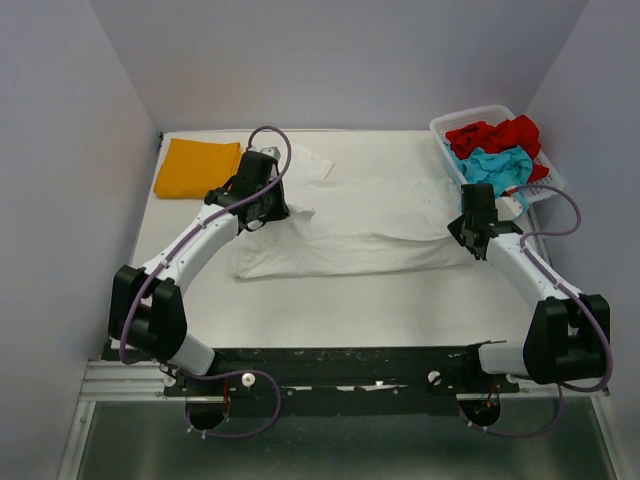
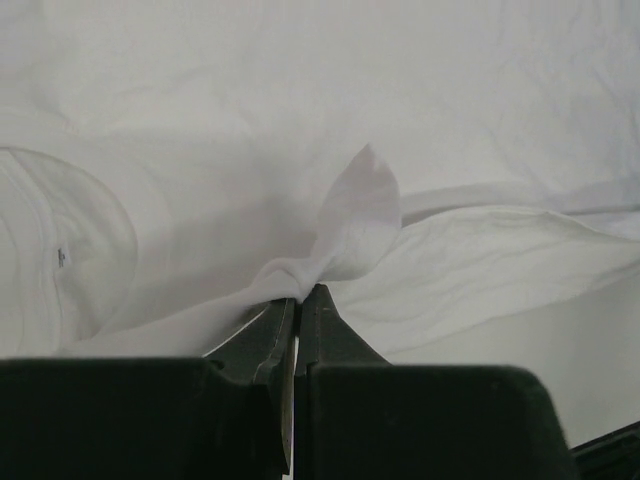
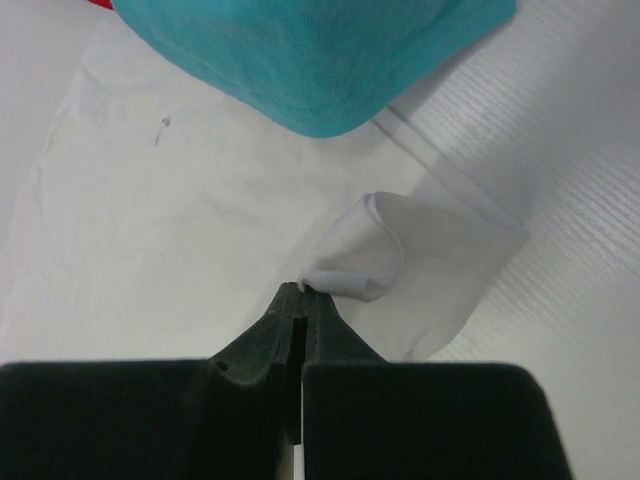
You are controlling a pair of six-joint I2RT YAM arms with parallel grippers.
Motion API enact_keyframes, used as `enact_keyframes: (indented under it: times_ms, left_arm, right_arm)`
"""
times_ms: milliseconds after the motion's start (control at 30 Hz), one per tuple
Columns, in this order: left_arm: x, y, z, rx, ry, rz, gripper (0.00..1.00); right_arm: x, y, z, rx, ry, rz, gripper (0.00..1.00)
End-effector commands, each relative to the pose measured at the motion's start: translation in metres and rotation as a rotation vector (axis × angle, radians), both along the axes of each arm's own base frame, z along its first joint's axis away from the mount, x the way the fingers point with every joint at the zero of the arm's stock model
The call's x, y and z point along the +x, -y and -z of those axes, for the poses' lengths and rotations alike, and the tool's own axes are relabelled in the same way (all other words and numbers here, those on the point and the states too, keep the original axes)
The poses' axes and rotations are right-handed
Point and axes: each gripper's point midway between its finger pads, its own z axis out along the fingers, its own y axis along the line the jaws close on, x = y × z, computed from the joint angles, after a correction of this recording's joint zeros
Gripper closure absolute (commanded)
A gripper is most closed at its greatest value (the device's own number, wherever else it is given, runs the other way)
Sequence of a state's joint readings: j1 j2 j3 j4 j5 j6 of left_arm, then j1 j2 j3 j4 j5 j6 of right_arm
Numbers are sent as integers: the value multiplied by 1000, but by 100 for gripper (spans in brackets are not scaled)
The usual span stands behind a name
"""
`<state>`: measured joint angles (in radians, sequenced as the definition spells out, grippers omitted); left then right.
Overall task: Fold and stack the t-shirts
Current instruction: Fold the flattened tshirt in 1/3 of the way
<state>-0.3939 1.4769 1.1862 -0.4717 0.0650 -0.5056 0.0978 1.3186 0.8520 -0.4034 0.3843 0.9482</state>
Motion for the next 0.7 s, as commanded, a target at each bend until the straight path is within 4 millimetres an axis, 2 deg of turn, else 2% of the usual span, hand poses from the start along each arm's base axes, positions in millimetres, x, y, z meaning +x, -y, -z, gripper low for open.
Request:
enact_keyframes:
  times_ms: [0,300,433,500,533,567,600,667]
  left_arm:
    - [20,-2,-2,23,8,33,100]
    - [29,2,29,36,-77,43,100]
    - [41,-3,39,51,-89,9,100]
    - [48,-6,43,67,-107,-10,100]
    - [52,-7,45,73,-112,-15,96]
    - [54,-9,46,86,-122,-29,86]
    - [58,-13,47,98,-130,-48,69]
    - [61,-17,44,118,-153,-80,60]
  right_arm:
    - [12,10,-7,-39,32,42,99]
    - [8,14,8,-48,10,74,99]
    - [7,19,16,-69,-13,98,99]
    - [9,20,20,-75,-23,107,93]
    - [10,21,22,-76,-28,110,89]
    - [12,20,22,-73,-28,108,85]
    - [13,19,21,-69,-29,104,76]
    - [16,17,16,-61,-15,93,65]
